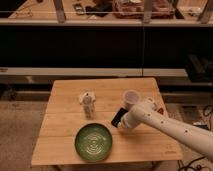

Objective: Push the eraser across the table

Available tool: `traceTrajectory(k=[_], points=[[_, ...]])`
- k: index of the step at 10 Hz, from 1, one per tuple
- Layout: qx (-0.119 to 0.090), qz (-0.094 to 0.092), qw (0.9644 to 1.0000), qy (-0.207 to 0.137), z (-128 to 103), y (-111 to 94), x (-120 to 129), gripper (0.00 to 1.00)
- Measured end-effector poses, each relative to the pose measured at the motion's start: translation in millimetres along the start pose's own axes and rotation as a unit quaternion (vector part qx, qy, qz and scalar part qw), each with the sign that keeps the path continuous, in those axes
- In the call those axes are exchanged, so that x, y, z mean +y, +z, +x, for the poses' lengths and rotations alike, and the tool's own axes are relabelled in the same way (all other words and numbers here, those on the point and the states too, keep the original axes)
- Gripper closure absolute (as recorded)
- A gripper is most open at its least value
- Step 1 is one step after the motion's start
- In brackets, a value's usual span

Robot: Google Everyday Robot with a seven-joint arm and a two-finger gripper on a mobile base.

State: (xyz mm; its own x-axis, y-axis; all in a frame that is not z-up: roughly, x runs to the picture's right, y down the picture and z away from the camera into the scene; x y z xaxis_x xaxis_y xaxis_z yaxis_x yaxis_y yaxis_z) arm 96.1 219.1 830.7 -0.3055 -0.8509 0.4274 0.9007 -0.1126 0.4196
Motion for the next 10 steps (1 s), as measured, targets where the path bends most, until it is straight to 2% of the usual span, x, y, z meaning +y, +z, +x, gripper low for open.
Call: traceTrajectory(k=[10], points=[[0.012, -0.015, 0.9998, 0.003, 48, 9, 4, 1.0]])
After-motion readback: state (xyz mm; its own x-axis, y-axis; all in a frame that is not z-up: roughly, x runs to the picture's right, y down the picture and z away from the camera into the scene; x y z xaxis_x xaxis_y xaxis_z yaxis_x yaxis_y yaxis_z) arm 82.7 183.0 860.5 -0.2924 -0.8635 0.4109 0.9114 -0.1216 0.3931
